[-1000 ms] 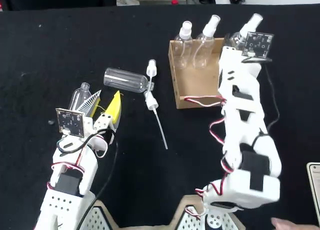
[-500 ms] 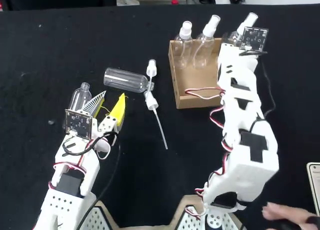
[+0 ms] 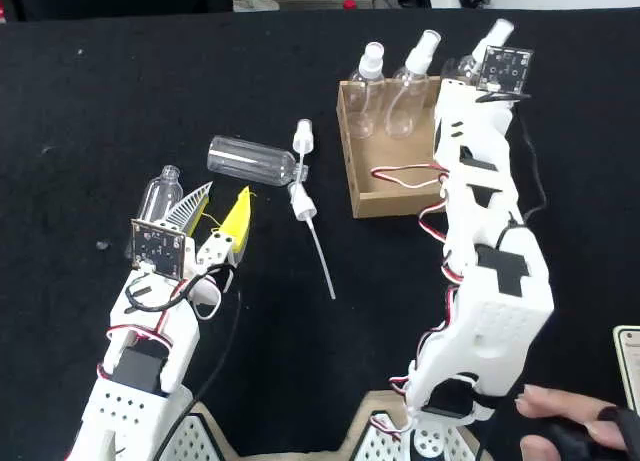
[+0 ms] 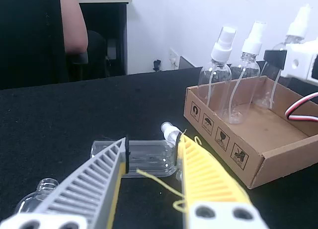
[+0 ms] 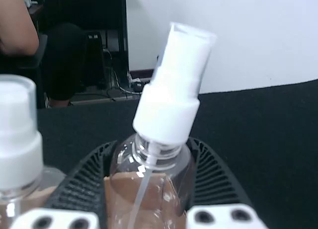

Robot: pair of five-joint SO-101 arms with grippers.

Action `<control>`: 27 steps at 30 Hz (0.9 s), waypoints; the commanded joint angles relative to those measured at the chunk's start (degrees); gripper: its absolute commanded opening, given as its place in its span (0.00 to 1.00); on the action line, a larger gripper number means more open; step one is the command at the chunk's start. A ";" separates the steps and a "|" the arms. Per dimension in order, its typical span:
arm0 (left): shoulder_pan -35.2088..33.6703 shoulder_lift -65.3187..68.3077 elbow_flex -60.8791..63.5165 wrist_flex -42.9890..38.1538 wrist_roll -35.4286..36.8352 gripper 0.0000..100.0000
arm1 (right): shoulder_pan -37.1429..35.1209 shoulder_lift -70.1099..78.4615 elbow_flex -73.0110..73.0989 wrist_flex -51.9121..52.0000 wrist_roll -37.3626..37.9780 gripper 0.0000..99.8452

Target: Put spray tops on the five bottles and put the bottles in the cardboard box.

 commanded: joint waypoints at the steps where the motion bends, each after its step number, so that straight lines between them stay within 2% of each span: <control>1: 0.57 -0.53 1.27 -0.88 -0.35 0.17 | -0.88 0.48 -4.88 -1.49 -0.26 0.06; 27: 0.57 -0.53 1.27 -0.88 -0.35 0.17 | -0.97 2.33 -5.85 -1.76 -0.35 0.06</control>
